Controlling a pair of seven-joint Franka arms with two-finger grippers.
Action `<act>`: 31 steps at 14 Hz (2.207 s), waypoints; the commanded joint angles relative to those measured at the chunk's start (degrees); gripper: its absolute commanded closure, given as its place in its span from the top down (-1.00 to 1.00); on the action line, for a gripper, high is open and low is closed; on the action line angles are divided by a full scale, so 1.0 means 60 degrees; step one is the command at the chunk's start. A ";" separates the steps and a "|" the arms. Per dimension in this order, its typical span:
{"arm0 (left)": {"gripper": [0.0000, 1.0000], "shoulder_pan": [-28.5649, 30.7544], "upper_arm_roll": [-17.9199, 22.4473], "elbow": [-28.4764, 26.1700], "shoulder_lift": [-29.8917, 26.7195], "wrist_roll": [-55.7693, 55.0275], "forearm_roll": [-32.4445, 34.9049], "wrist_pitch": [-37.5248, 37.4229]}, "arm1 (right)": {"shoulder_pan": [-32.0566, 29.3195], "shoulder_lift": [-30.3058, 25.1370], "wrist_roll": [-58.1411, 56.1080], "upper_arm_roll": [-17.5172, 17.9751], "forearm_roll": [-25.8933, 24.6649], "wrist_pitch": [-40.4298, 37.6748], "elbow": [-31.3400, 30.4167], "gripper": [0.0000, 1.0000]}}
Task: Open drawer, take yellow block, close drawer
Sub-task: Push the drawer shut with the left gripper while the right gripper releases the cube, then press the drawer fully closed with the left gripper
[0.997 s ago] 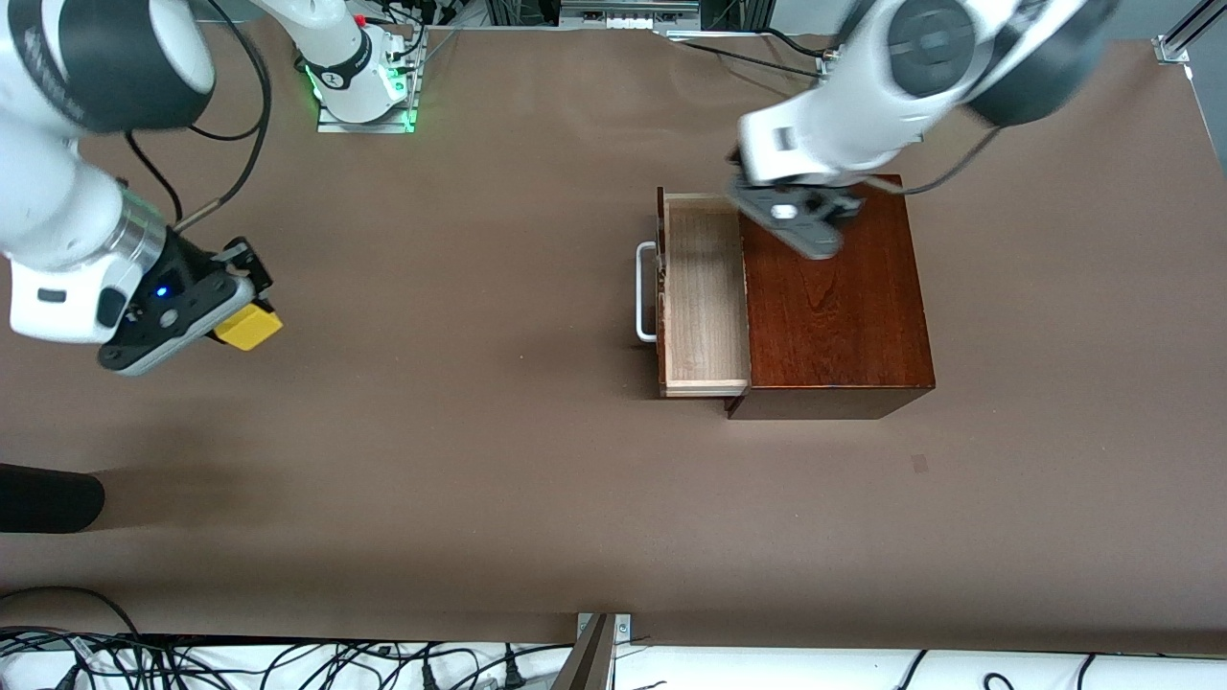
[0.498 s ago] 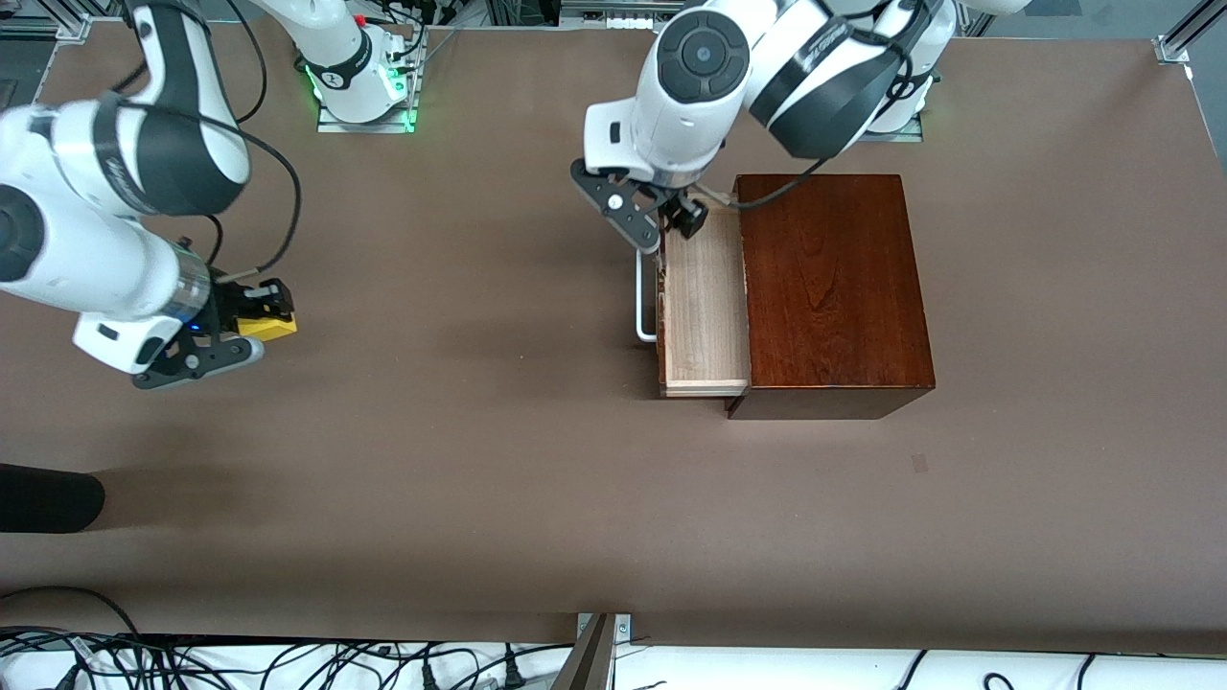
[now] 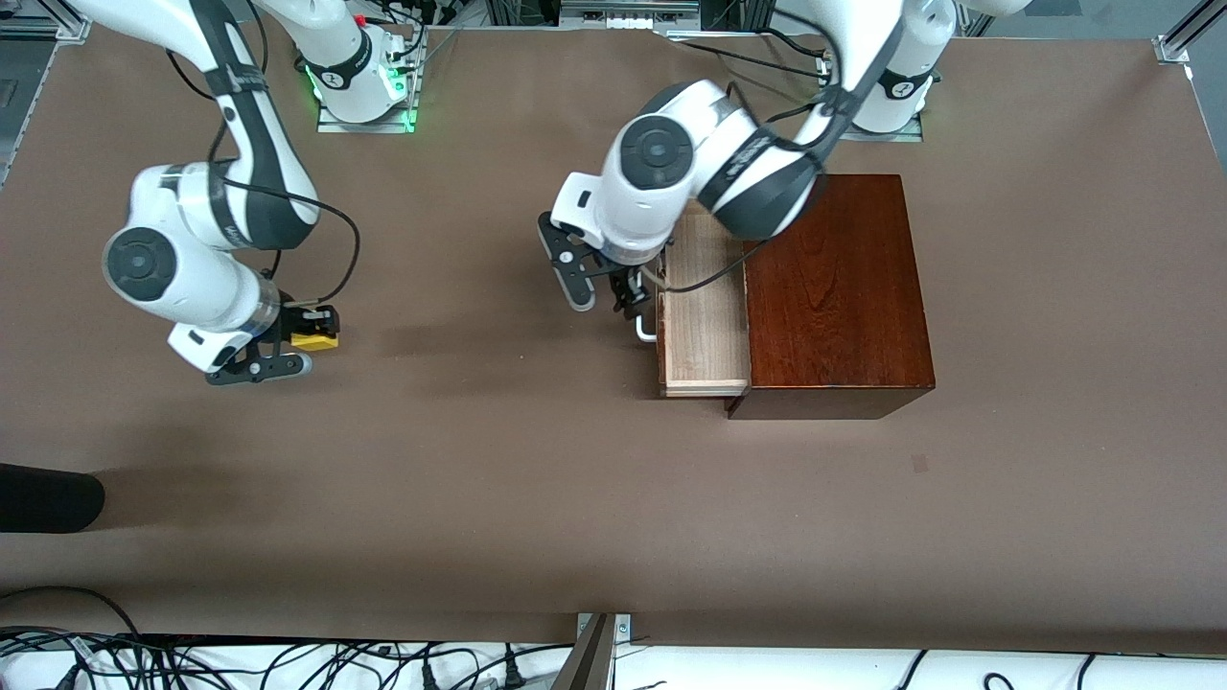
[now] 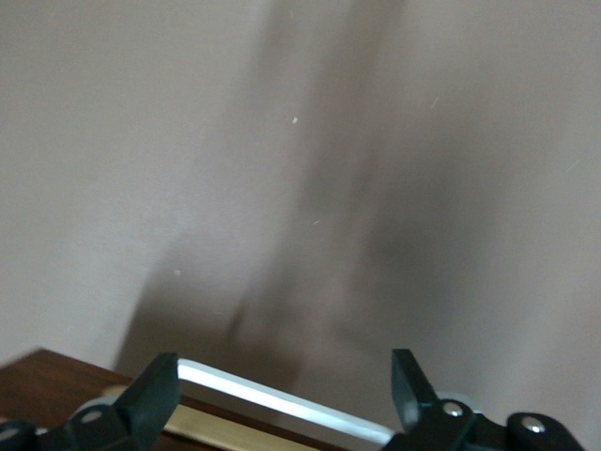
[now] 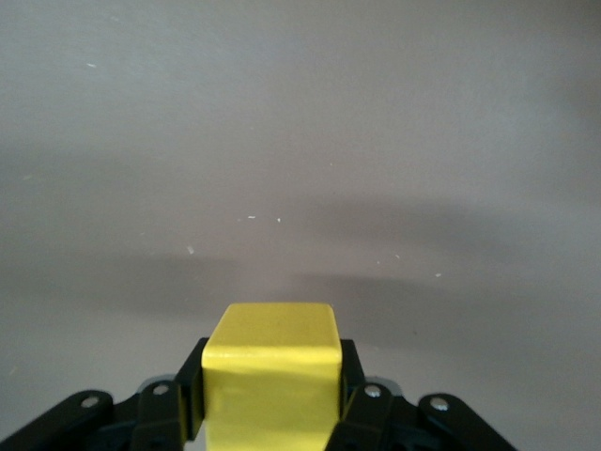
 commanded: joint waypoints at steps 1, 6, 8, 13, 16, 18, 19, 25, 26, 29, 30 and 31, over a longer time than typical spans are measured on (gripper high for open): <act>1.00 -0.0341 -0.0014 0.0303 0.0387 0.1305 0.0879 -0.0029 | -0.0062 -0.0224 0.0382 0.0064 0.0173 0.1143 -0.1195 -1.00; 1.00 -0.0356 -0.0117 0.0201 0.0666 0.3037 0.1157 -0.0013 | -0.0076 0.0260 0.0764 0.0064 0.0188 0.2258 -0.1812 -1.00; 1.00 -0.0284 -0.0131 0.0127 0.0681 0.3139 0.1274 -0.0029 | -0.0076 0.0465 0.0764 0.0079 0.0188 0.2433 -0.1900 -1.00; 1.00 -0.0036 0.0074 -0.0005 0.0725 0.3126 0.1318 -0.1183 | -0.0076 0.0656 0.0764 0.0079 0.0188 0.3064 -0.2223 -1.00; 1.00 -0.0005 0.0103 -0.0005 0.0740 0.3111 0.2414 -0.1843 | -0.0076 0.0365 0.0706 0.0079 0.0188 0.2962 -0.2165 0.99; 1.00 -0.0005 0.0118 -0.0005 0.0740 0.3096 0.2695 -0.2282 | -0.0091 -0.0147 0.0574 0.0093 0.0159 0.2439 -0.1873 1.00; 1.00 0.0009 0.0161 0.0009 0.0740 0.3096 0.2739 -0.2545 | -0.0076 -0.0425 0.0559 0.0108 0.0159 0.1724 -0.1393 1.00; 1.00 0.0024 0.0191 0.0083 0.0681 0.3096 0.3164 -0.3822 | -0.0091 -0.1643 0.0296 0.0591 0.0115 -0.4117 0.2793 1.00; 1.00 0.0024 0.0191 0.0083 0.0696 0.3082 0.3179 -0.3852 | -0.0076 -0.1658 0.0266 0.0620 0.0100 -0.5027 0.3613 1.00; 1.00 0.0024 0.0366 0.0083 0.0652 0.3096 0.3179 -0.4173 | -0.0076 -0.2226 -0.0230 0.0738 0.0158 -0.6542 0.4603 1.00; 1.00 0.0039 0.0425 0.0097 0.0637 0.3096 0.3179 -0.4290 | -0.0076 -0.2578 -0.0348 0.0738 0.0159 -0.6806 0.4560 1.00; 1.00 0.0039 0.0483 0.0112 0.0608 0.3096 0.3179 -0.4393 | -0.0076 -0.2813 -0.0364 0.0738 0.0173 -0.7041 0.4530 1.00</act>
